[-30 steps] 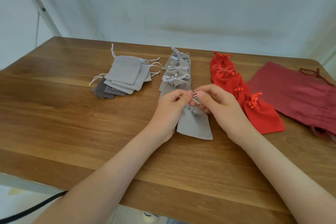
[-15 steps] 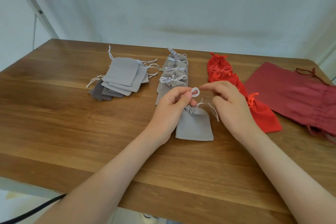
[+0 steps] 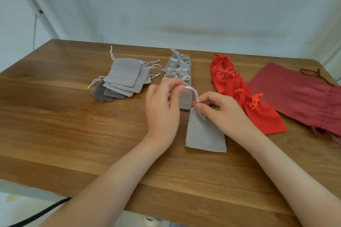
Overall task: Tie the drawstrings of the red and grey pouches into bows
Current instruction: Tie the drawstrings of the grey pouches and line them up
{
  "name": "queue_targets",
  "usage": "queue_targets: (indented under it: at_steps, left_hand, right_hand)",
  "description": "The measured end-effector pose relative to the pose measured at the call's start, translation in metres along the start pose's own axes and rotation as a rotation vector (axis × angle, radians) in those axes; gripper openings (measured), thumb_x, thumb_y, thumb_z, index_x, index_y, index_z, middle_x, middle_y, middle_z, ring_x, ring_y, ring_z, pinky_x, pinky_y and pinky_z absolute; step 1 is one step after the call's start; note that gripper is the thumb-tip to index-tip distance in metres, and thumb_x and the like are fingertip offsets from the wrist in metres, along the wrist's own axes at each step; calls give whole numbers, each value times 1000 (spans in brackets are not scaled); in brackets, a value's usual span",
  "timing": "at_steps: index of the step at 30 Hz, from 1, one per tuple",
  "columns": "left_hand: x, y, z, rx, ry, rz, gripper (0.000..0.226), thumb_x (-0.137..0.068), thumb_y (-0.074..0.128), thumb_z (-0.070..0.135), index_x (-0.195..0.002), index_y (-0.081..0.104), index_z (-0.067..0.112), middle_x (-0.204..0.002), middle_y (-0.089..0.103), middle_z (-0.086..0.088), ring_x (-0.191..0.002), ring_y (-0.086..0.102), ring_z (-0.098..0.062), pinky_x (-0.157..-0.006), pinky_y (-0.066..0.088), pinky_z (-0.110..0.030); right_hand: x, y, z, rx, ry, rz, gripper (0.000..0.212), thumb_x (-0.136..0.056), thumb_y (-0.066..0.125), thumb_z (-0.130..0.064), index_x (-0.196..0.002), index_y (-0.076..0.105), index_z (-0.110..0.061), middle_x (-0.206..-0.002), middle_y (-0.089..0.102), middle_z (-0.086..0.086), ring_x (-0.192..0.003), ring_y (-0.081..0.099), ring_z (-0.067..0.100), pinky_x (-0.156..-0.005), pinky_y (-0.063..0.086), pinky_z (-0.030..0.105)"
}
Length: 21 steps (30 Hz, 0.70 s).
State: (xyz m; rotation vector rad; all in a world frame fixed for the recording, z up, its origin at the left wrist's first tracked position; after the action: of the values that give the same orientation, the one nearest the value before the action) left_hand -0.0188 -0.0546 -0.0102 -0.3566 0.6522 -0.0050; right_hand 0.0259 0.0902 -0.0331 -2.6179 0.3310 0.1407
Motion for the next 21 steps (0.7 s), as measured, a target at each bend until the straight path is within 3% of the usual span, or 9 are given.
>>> queue_targets:
  at_steps: [2,4,8,11,17,21]
  left_hand:
    - [-2,-1,-10,104,-130,13,14,-95,53,24,-94,55,38,-81,63,22,-91,55,-8,-76,41,-17]
    - [-2,8,-15,124,-203,-78,18,-96,52,23,-92,52,40,-81,66,16,-92,59,-11,-76,43,-24]
    - [4,26,-10,139,-220,-307,16,-92,57,13,-91,60,28,-88,67,14,-86,61,1,-71,46,-17]
    - [7,30,-10,222,-275,-362,13,-92,56,12,-92,62,23,-86,69,12,-82,63,0,-70,47,-15]
    - [12,30,-1,100,-101,-398,10,-96,53,15,-99,62,18,-90,69,8,-85,62,0,-70,46,-18]
    - [11,32,1,51,-36,-417,9,-95,53,11,-99,61,13,-88,69,3,-81,58,-2,-66,40,-10]
  right_hand:
    - [1,-1,-1,14,-13,18,9,-88,62,-10,-84,66,-18,-74,68,-2,-71,61,13,-65,43,17]
    - [2,1,-7,-4,-66,19,6,-87,63,-7,-86,64,-13,-78,67,-1,-76,60,14,-68,42,14]
    - [3,1,-20,83,-229,68,14,-80,66,-19,-80,60,-32,-88,58,-17,-94,50,5,-83,35,12]
    - [4,-2,-18,-5,-213,77,17,-83,66,-8,-88,63,-24,-84,63,-15,-85,56,4,-77,39,11]
    - [4,-1,-15,-75,-138,86,45,-83,64,2,-116,45,-22,-74,62,-5,-72,58,3,-72,42,12]
    - [5,-5,-16,29,-132,112,31,-87,62,-4,-106,62,-28,-85,66,-10,-86,60,-1,-77,43,12]
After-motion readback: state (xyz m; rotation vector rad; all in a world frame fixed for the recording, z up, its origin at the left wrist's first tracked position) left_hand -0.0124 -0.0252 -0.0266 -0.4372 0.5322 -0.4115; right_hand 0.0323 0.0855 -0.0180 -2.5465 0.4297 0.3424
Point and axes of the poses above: each hand's wrist, its own x-axis away from the middle knuckle, its own y-axis out of the palm, z = x × y, the point moved 7 cm from there along -x, towards the middle knuckle
